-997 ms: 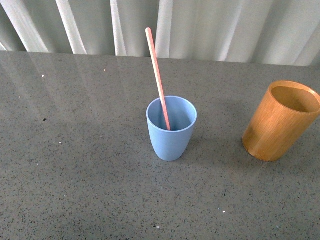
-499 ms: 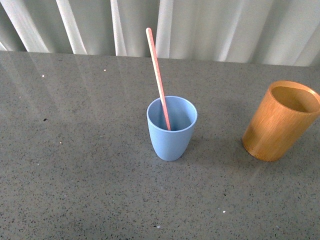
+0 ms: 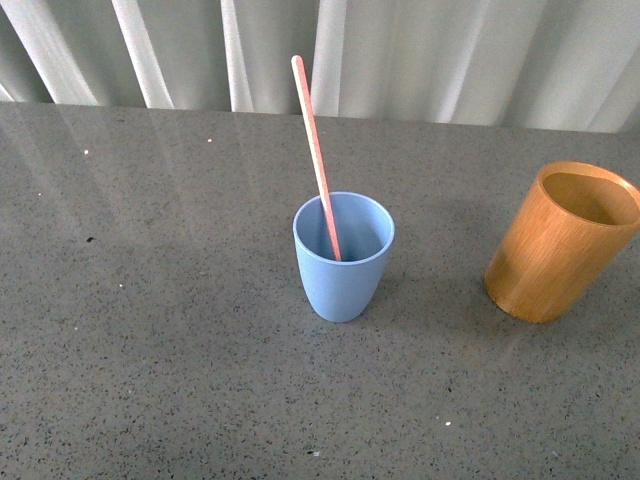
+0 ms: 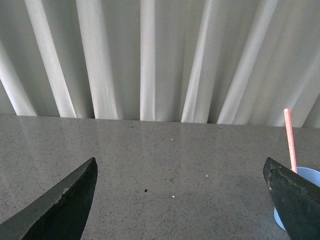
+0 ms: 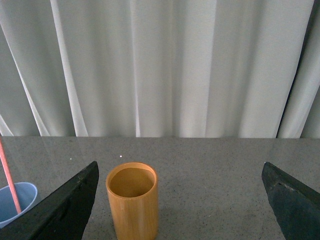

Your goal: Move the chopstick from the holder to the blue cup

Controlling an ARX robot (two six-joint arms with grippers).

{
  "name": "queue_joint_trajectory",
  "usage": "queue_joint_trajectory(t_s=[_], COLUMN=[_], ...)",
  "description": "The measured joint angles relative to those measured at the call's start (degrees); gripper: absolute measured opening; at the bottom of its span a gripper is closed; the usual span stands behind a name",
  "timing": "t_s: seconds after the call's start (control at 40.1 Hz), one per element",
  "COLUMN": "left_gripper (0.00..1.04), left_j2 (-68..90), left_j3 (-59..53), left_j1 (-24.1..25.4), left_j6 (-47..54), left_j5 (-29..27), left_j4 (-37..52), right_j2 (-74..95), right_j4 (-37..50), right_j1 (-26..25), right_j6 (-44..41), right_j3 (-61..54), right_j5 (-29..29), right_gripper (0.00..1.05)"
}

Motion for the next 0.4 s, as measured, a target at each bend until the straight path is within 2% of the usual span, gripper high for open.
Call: queue_joint_trajectory(t_s=[0.399], left_gripper=[0.98], left_j2=[0.0], left_j3=[0.0], left_j1=[0.0], left_j6=[0.0], left_j5=[0.0], left_j4=[0.0], right_j2=[0.0], right_j4=[0.0], right_j1=[0.0], right_j6=[0.0], right_j3=[0.0], right_j5=[0.0], right_gripper=[0.95])
